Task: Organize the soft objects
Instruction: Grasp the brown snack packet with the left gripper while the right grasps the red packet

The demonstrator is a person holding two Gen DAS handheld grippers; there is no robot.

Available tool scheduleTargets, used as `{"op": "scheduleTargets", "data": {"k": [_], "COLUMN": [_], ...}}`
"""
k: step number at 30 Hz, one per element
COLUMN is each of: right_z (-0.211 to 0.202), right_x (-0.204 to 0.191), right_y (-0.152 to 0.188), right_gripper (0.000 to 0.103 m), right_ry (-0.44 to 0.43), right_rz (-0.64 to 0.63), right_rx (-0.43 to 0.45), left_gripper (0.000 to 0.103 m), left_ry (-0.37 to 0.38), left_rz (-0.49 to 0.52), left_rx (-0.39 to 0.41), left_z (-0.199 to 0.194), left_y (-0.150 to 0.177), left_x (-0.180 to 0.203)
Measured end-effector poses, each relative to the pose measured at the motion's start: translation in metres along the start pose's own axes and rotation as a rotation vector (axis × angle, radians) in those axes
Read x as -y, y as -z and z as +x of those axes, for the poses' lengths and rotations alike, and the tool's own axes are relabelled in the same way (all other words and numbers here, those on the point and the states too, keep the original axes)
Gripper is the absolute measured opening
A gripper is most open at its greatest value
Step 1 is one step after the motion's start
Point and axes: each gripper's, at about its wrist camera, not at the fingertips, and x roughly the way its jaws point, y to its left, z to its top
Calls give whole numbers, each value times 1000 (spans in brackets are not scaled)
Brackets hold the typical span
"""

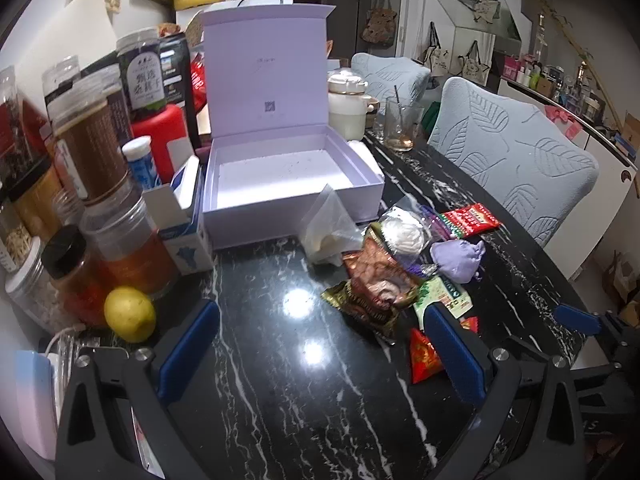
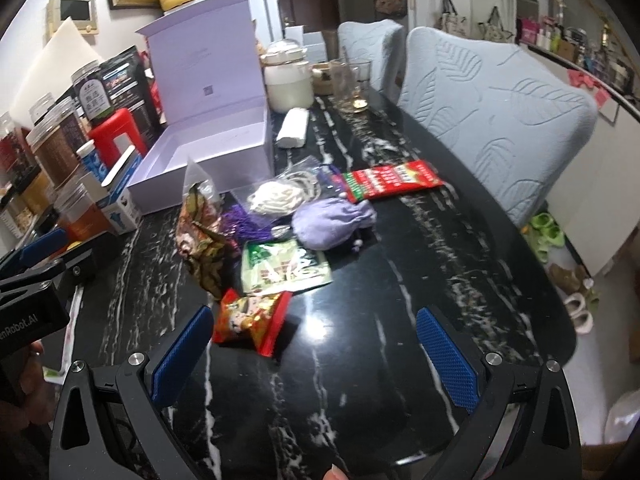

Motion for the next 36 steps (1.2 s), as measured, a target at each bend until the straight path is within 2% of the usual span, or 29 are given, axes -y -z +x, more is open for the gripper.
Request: {"op": "scheduleTargets", "data": {"k": [8,15,19,21,23,24,26,36], "right_z": [40,68,78,78,78,78,76,55], "right_x": [-17,-24,-24,-24,-22,-22,-19,15], "right_y": [6,7,9,9,9,9,10,4], "right_gripper": [101,93,75,70,51,49,39,36], "right_ry": [-99,-153,-166,-168,-184,-183,-197,-200], "right_rz": [-42,-53,-62,-70,-72,-74,-85,-88], "right_rx": [-76,-130,-143,-134,-130,-132,-131,-80], "left_gripper": [103,103,103,103,103,103,103,103], "left_ry": [-24,-18,-2,3,18,25,42,154], "left_rz": [-34,-55,-47,-39,-37,-36,-32,29], "left_rx": [-15,-8,-6,-12,-19,-21,-27,-36], "left_z": [3,4,7,11,16,18,23,62], "left_y": [10,11,8,7,5,4,3,-7], "left_x": [-16,-20,-16,-12,-9,-7,-4,27]}}
